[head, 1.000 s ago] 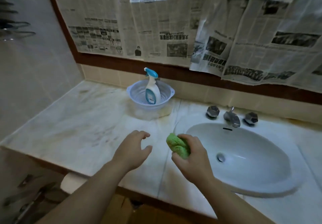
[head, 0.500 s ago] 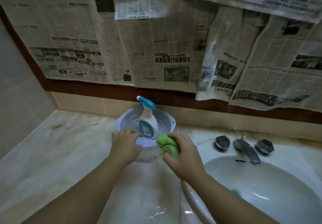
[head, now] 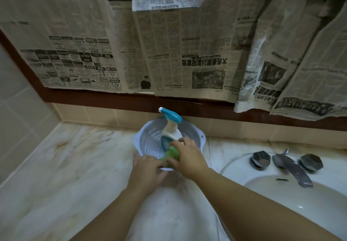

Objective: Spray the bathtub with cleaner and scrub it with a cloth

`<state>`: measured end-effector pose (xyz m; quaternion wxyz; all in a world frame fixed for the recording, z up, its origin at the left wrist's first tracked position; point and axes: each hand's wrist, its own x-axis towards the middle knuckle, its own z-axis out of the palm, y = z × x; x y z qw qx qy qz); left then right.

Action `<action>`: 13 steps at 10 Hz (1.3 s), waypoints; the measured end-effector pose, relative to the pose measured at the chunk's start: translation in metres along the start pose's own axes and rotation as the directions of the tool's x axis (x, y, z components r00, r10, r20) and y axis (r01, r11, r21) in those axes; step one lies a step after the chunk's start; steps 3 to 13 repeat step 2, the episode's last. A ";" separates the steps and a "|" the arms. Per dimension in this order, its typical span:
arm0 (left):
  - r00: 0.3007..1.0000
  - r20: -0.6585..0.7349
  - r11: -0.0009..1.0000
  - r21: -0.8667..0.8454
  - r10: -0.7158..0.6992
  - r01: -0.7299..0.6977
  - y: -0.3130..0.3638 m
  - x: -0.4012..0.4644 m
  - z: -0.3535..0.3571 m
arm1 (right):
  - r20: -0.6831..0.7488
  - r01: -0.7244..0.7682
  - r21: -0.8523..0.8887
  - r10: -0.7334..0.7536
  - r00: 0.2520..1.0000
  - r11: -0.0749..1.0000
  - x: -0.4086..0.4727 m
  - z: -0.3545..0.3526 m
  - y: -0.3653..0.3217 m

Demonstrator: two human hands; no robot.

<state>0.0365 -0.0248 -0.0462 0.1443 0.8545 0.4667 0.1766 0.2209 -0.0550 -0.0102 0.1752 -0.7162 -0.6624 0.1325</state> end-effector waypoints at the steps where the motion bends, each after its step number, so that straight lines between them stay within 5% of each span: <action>1: 1.000 -0.018 0.999 0.049 -0.019 0.020 0.006 -0.004 0.000 | -0.019 0.004 0.009 -0.004 1.000 1.000 -0.008 0.001 0.008; 13: 0.998 -0.048 0.998 0.051 -0.044 0.047 0.016 -0.003 -0.002 | -0.049 -0.002 0.008 0.003 0.999 1.000 -0.018 -0.006 0.019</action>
